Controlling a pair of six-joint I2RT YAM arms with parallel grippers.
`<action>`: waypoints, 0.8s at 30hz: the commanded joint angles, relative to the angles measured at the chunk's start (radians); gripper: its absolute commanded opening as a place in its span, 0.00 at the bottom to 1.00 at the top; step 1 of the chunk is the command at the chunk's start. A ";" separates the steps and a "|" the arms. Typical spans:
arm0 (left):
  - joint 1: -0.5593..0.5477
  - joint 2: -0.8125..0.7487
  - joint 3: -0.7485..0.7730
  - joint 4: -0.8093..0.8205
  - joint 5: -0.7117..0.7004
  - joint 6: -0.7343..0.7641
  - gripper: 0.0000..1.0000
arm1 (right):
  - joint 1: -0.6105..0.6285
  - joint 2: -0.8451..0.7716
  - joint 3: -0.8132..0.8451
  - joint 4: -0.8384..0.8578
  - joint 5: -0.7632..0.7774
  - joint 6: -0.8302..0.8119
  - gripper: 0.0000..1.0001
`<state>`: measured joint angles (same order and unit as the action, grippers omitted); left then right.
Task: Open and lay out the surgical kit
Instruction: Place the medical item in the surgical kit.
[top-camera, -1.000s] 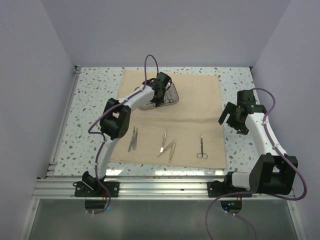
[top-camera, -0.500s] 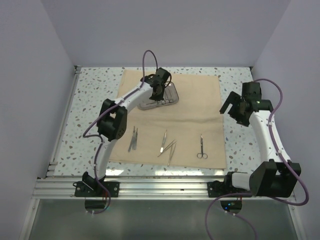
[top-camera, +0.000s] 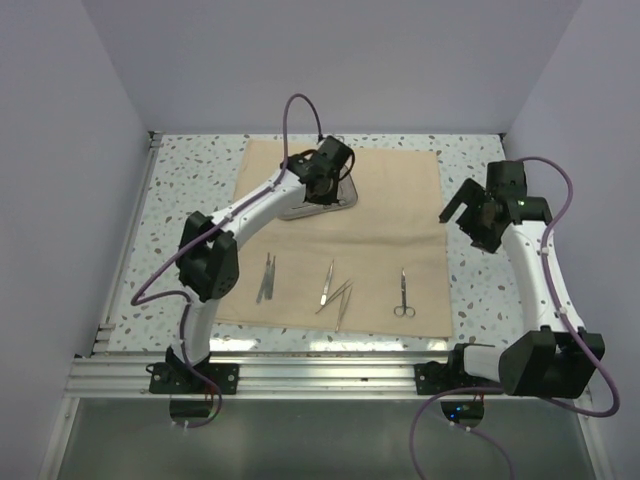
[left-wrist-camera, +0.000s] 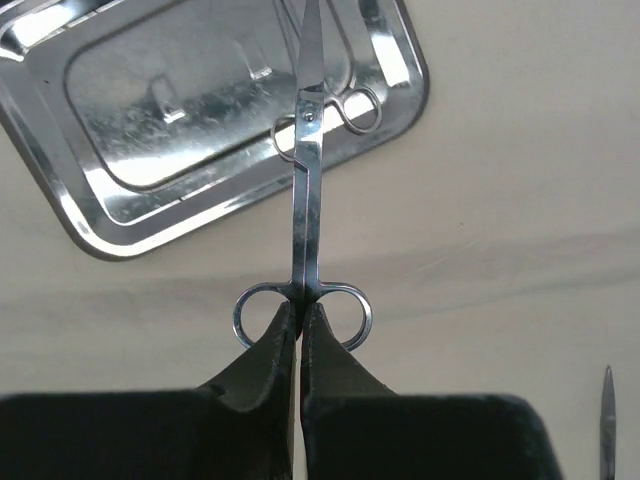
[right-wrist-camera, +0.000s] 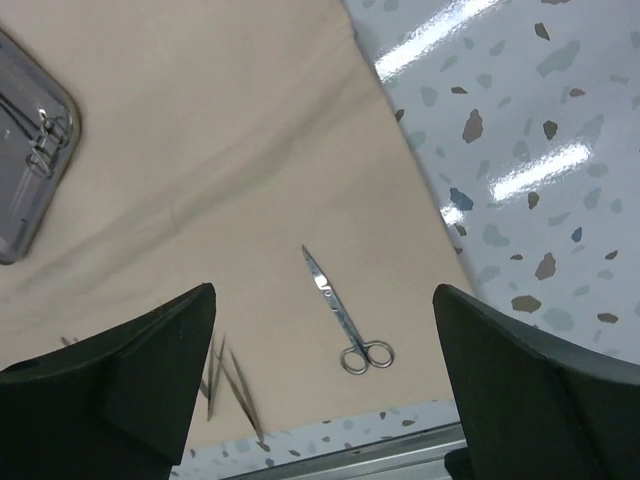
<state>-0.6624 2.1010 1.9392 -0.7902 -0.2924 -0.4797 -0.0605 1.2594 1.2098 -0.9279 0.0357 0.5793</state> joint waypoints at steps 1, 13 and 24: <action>-0.087 -0.079 -0.043 -0.041 -0.042 -0.149 0.00 | 0.002 -0.051 0.083 -0.104 0.027 0.132 0.94; -0.494 -0.096 -0.126 -0.102 -0.168 -0.594 0.00 | 0.011 -0.256 0.134 -0.373 0.066 0.218 0.98; -0.644 -0.013 -0.198 -0.047 -0.134 -0.767 0.00 | 0.053 -0.387 0.119 -0.460 0.096 0.163 0.98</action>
<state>-1.2949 2.0670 1.7592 -0.8604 -0.4034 -1.1706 -0.0135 0.8906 1.3109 -1.3254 0.1001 0.7631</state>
